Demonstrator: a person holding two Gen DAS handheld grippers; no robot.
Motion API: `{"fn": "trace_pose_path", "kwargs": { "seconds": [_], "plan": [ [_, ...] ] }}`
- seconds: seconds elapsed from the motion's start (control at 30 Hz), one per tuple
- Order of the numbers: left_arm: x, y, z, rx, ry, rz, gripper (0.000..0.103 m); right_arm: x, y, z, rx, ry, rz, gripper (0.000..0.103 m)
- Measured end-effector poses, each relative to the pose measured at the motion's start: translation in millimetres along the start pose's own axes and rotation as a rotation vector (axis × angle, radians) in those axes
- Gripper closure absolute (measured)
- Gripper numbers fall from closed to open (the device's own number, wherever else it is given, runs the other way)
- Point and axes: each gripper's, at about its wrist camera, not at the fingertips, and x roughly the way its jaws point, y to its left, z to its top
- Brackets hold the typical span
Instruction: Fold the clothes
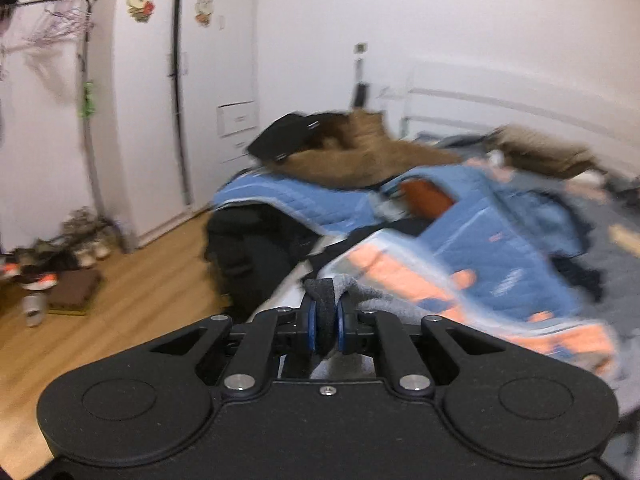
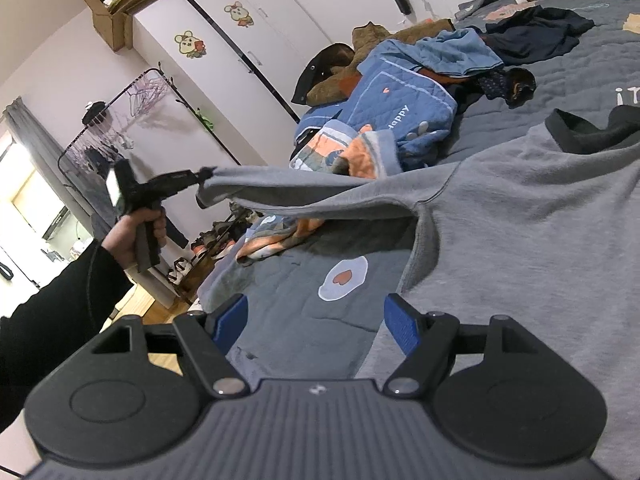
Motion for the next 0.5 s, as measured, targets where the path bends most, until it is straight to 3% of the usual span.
{"fn": "trace_pose_path", "kwargs": {
  "seconds": [0.07,0.23,0.43,0.5],
  "plan": [
    [15.3,1.7,-6.8,0.003,0.036,0.041,0.093,-0.4,-1.7,0.5,0.001,-0.001,-0.004,0.029],
    [2.6,18.9,-5.7,-0.063,-0.067,0.081,0.095,-1.6,-8.0,2.7,0.014,-0.012,-0.013,0.029],
    [18.4,19.9,-10.9,-0.056,0.078,0.106,0.094,-0.1,-14.1,1.1,0.030,-0.005,-0.023,0.029],
    [24.2,20.0,-12.8,-0.052,0.129,0.114,0.088,0.6,-12.8,0.4,0.025,0.000,-0.021,0.029]
  ]
}}
